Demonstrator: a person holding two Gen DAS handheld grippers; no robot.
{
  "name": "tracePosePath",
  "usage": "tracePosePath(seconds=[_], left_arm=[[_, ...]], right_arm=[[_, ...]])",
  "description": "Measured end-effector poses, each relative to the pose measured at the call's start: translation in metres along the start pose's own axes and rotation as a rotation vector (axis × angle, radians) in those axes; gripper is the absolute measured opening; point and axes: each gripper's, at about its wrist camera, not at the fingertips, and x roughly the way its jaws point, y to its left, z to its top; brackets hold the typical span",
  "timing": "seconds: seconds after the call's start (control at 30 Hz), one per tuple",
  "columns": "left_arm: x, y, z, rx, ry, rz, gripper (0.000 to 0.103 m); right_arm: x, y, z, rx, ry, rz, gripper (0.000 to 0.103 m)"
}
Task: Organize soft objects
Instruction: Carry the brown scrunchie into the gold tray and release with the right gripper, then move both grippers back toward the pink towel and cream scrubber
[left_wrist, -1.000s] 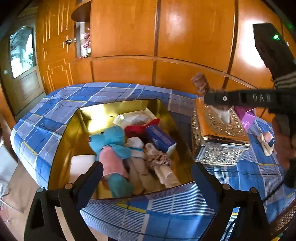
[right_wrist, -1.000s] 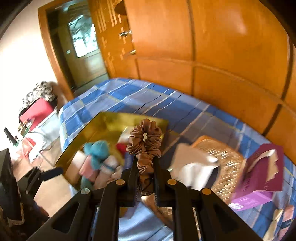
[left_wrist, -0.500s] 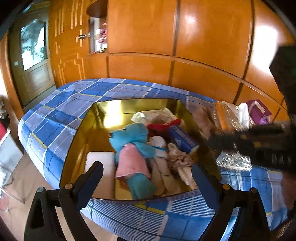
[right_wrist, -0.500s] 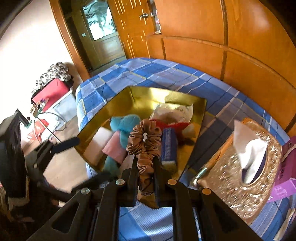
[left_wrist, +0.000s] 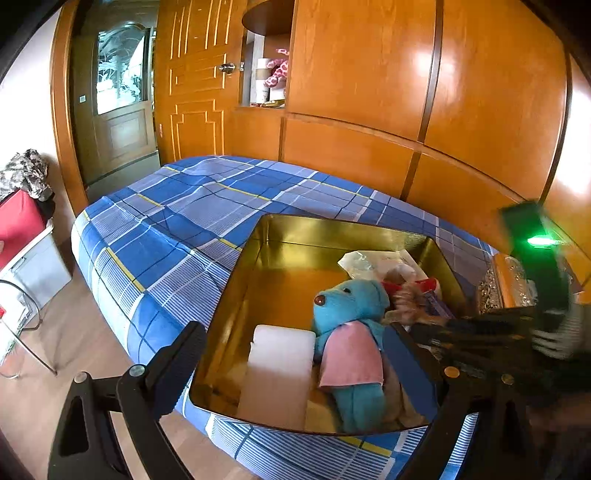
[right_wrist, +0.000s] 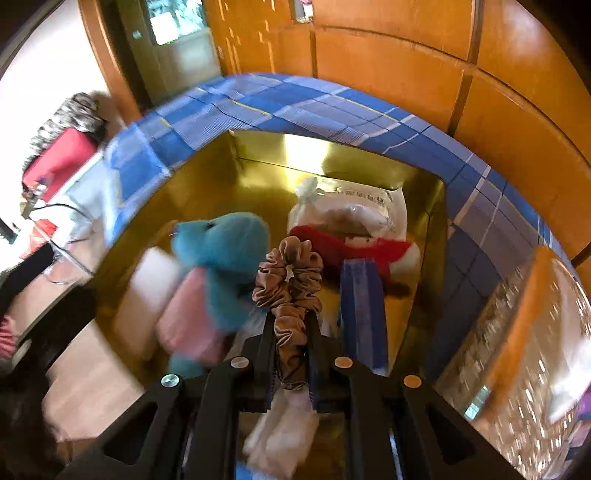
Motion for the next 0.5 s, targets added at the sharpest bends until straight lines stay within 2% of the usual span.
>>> tracePosePath(seconds=[0.07, 0.2, 0.23, 0.3, 0.5], left_arm=[[0.0, -0.002, 0.0, 0.008, -0.001, -0.002, 0.097], [-0.001, -0.006, -0.002, 0.018, -0.003, -0.012, 0.097], [-0.001, -0.008, -0.002, 0.022, -0.002, -0.012, 0.097], [-0.001, -0.01, -0.003, 0.024, 0.002, -0.015, 0.097], [-0.004, -0.014, -0.003, 0.032, -0.005, -0.021, 0.097]], right_arm=[[0.007, -0.001, 0.003, 0.002, -0.009, -0.026, 0.015], [0.002, -0.008, -0.004, 0.055, -0.025, 0.06, 0.023], [-0.002, -0.01, -0.007, 0.068, -0.03, 0.074, 0.029], [-0.012, -0.009, -0.013, 0.074, -0.061, 0.089, 0.035], [-0.034, -0.006, -0.025, 0.066, -0.13, 0.054, 0.037]])
